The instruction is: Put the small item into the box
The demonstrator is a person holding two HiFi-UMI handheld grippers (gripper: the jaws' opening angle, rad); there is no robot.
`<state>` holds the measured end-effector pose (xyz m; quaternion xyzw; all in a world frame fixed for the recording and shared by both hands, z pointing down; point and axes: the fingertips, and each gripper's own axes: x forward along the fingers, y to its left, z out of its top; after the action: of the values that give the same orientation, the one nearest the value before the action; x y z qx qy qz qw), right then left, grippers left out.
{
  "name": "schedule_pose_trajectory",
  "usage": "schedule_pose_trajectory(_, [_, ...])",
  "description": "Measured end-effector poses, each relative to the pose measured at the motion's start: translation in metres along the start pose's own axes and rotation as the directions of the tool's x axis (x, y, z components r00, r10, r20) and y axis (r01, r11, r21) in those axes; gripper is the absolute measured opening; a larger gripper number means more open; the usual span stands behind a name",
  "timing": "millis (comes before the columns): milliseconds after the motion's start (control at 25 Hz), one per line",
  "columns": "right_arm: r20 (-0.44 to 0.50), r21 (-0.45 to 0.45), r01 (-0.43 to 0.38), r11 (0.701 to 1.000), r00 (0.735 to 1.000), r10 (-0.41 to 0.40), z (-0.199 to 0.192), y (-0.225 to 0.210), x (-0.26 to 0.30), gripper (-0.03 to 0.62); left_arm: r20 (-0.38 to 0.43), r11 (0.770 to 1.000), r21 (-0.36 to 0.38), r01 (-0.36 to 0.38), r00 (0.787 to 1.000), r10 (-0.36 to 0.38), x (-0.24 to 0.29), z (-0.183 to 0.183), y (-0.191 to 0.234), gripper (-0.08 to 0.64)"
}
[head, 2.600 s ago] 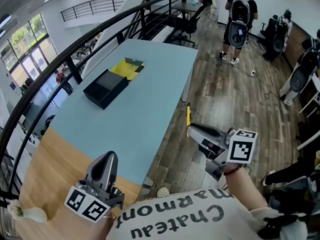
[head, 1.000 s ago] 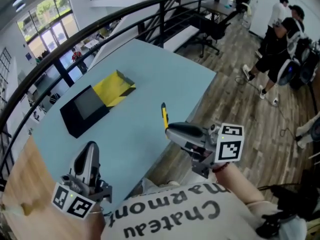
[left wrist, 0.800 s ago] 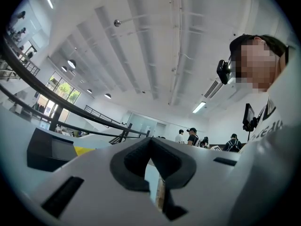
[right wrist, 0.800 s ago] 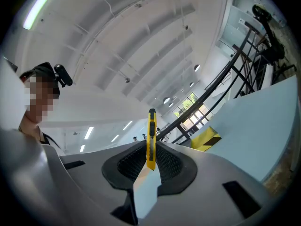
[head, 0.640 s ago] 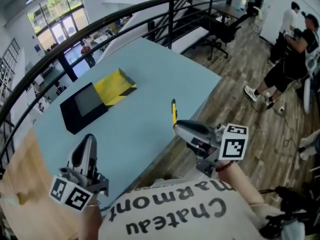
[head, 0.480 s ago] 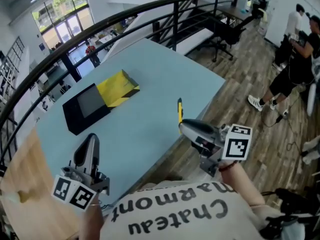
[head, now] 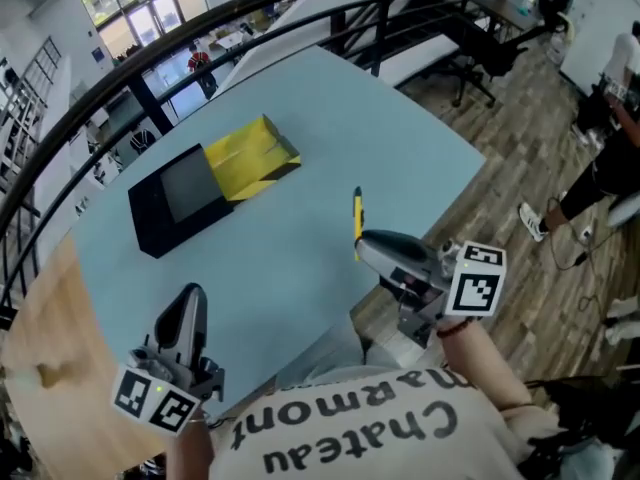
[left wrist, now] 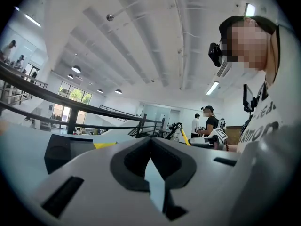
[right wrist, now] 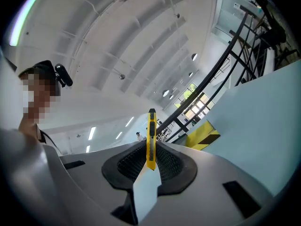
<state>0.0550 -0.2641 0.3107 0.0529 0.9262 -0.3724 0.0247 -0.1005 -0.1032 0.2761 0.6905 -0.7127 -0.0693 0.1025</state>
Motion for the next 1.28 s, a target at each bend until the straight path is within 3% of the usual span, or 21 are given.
schedule_pose_trajectory(280, [-0.127,0.041,0.022,0.999,0.992,-0.016,0.008,-0.06,0.056,0.075,-0.015,0.987,-0.146,-0.064,0.998,0.063,0.063,-0.022,0.057,0.003])
schedule_pose_trajectory(520, [-0.226,0.091,-0.011,0.996,0.974,0.031,0.008,-0.085,0.118,0.074,-0.086,0.983,-0.162,-0.088,0.994,0.074,0.092,-0.031,0.091,0.003])
schedule_pose_trajectory(760, [-0.333,0.136,-0.033,0.99,0.94,0.077,-0.019,-0.124,0.161,0.074,-0.091,0.985,-0.162,-0.064,0.995,0.049,0.13,-0.061,0.104,0.003])
schedule_pose_trajectory(960, [-0.405,0.154,-0.046,0.987,0.908,0.106,-0.038,-0.132,0.201,0.075,-0.097,0.983,-0.167,-0.083,0.993,0.067,0.144,-0.079,0.118,0.003])
schedule_pose_trajectory(1280, [-0.511,0.098,0.019,0.995,0.859,0.034,-0.037,-0.17,0.254,0.075,-0.103,0.962,-0.256,-0.099,0.992,0.075,0.157,-0.092,0.153,0.003])
